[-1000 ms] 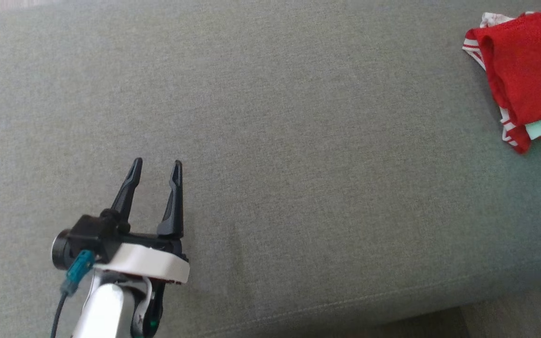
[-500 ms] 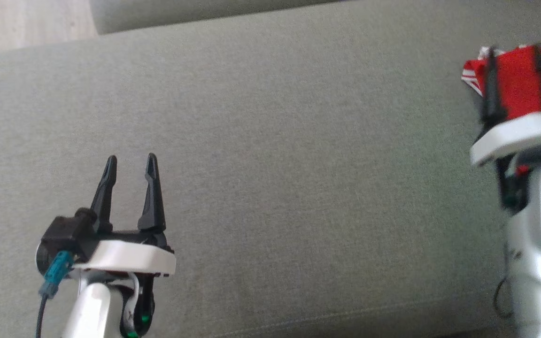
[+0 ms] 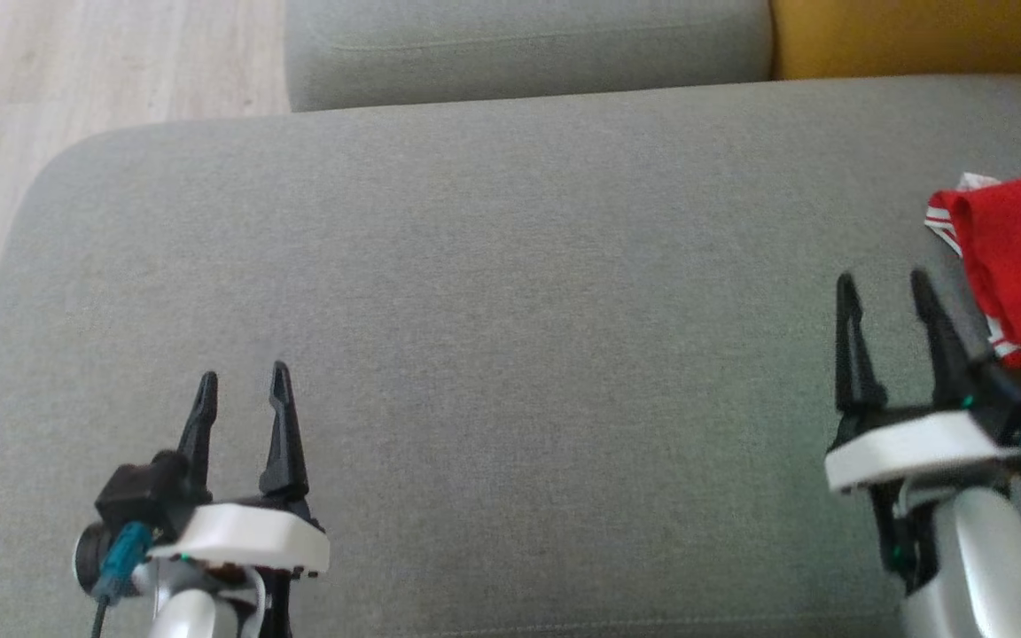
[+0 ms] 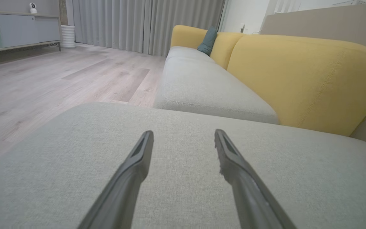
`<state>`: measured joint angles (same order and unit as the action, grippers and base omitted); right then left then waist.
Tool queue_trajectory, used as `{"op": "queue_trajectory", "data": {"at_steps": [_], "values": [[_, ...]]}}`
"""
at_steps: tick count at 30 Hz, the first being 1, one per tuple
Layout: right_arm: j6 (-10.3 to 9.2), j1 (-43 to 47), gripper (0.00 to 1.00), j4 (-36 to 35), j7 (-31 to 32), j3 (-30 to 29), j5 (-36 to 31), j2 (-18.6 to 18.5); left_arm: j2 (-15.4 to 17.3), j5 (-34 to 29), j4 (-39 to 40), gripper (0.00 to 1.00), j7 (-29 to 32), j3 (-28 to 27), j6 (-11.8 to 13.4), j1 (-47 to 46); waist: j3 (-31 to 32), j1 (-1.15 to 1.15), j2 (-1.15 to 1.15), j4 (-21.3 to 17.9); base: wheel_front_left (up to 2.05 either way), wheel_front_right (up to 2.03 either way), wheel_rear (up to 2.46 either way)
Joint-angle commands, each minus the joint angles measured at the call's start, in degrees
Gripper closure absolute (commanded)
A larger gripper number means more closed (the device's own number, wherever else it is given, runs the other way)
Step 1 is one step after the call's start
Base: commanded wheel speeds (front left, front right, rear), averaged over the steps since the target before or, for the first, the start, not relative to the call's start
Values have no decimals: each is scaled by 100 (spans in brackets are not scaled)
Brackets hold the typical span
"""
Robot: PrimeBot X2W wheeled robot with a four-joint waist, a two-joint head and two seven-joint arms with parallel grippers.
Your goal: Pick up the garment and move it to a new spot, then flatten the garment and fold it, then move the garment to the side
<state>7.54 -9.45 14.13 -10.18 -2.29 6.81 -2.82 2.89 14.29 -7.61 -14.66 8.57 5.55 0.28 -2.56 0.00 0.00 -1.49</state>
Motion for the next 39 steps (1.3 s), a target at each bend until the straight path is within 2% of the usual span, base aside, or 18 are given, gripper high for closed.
{"op": "queue_trajectory", "data": {"at_steps": [1, 14, 36, 37, 39], "values": [[-5, -111, 0, -232, -56, 150, 29, -8, 0, 9, 143, 0, -34, -193, 34, -102, 26, 0, 0, 43, 0, 0, 0], [-5, 456, 0, -271, -163, 535, 262, -7, -1, 20, -96, 0, -34, -70, 29, 10, 93, 0, 0, 243, 0, 0, 0], [-5, 547, 0, -199, -137, 546, 273, -6, -1, -40, -7, 0, -34, -73, 38, 139, 194, 0, 0, 221, 0, 0, 0], [0, 665, 100, -15, -124, 396, 228, 16, -1, -6, -211, 100, 0, 92, -4, 315, 195, 0, 0, 221, 0, 0, 0], [0, 702, 100, 169, -123, 398, 230, 23, -2, -2, -395, 100, 2, 103, -4, 344, 196, 0, 0, 220, 0, 0, 0]]}}
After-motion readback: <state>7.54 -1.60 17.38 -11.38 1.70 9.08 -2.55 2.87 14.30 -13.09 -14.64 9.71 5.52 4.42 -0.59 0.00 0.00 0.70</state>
